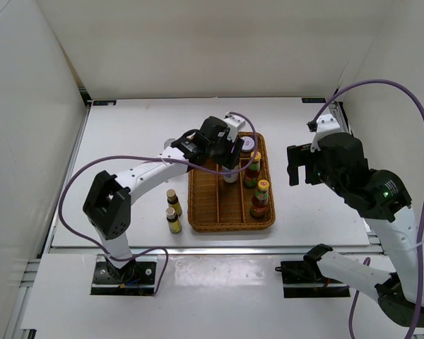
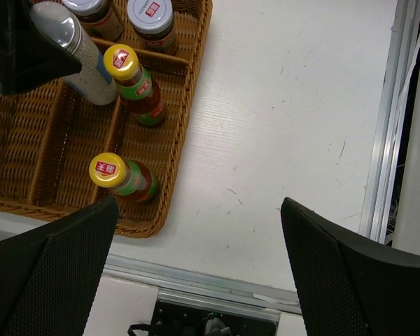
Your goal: Organize the condiment bottles
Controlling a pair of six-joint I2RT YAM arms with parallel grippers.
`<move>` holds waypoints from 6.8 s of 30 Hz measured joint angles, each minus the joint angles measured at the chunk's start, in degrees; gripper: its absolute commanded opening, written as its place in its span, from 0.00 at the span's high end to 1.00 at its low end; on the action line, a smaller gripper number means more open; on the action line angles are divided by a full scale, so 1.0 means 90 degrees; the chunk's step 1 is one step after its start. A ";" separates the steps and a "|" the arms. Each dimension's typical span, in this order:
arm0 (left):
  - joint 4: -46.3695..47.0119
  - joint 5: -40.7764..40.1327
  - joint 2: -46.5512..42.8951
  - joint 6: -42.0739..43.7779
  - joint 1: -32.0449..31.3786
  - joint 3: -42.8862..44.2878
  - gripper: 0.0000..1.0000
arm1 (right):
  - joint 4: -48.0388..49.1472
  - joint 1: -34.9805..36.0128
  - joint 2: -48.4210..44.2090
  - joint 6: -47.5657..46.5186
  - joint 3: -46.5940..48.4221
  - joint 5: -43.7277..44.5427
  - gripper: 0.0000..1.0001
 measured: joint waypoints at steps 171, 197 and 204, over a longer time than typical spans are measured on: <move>-0.2681 -0.0801 -0.4005 -0.1511 0.0967 -0.3320 0.63 | -0.0393 0.0000 -0.0517 0.0005 -0.0221 0.0172 0.00; -0.1188 -0.1105 -0.0804 -0.0561 0.0733 -0.0364 0.89 | -0.0401 0.0000 -0.0544 -0.0024 -0.0219 0.0316 0.00; -0.0780 -0.1137 -0.0216 -0.0527 0.0641 -0.0350 0.70 | -0.0488 0.0000 -0.0777 -0.0027 -0.0219 0.0486 0.00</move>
